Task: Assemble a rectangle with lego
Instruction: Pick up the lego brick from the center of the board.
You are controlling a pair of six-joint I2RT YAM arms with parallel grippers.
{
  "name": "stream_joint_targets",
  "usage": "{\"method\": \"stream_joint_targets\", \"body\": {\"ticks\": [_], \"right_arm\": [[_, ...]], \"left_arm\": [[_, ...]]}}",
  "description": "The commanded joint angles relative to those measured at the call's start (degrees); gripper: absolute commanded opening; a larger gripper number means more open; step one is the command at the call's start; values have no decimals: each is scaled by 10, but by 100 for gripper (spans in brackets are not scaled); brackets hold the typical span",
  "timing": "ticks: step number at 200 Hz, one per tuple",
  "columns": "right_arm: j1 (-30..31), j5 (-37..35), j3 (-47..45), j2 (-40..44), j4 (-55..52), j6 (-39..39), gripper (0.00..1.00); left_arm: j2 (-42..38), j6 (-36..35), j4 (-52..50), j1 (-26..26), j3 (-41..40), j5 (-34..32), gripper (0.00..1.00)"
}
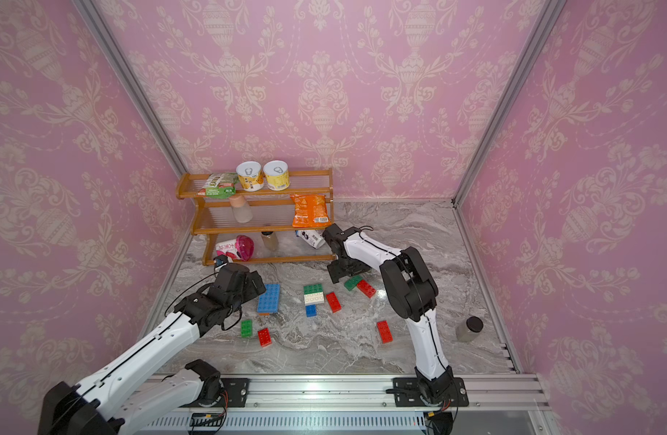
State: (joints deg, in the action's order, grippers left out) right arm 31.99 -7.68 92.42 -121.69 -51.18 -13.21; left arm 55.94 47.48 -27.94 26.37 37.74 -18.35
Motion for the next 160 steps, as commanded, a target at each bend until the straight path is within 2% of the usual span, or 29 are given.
{"method": "stream_joint_targets", "body": {"ticks": [1, 52, 107, 126, 149, 160], "right_arm": [[-2, 34, -24, 11, 1, 8, 94], [-2, 43, -69, 41, 14, -7, 91], [-3, 40, -83, 42, 24, -23, 81], [-2, 40, -85, 41, 25, -27, 73], [-2, 38, -86, 50, 23, -37, 56], [-2, 32, -85, 60, 19, -46, 53]], "left_arm": [[-1, 7, -11, -5, 7, -5, 99], [-1, 9, -12, -5, 9, -5, 99], [6, 7, -10, -4, 12, -2, 99], [9, 5, -10, -5, 15, -1, 99], [11, 5, -10, -5, 16, -1, 99], [12, 4, -10, -5, 17, -2, 99]]}}
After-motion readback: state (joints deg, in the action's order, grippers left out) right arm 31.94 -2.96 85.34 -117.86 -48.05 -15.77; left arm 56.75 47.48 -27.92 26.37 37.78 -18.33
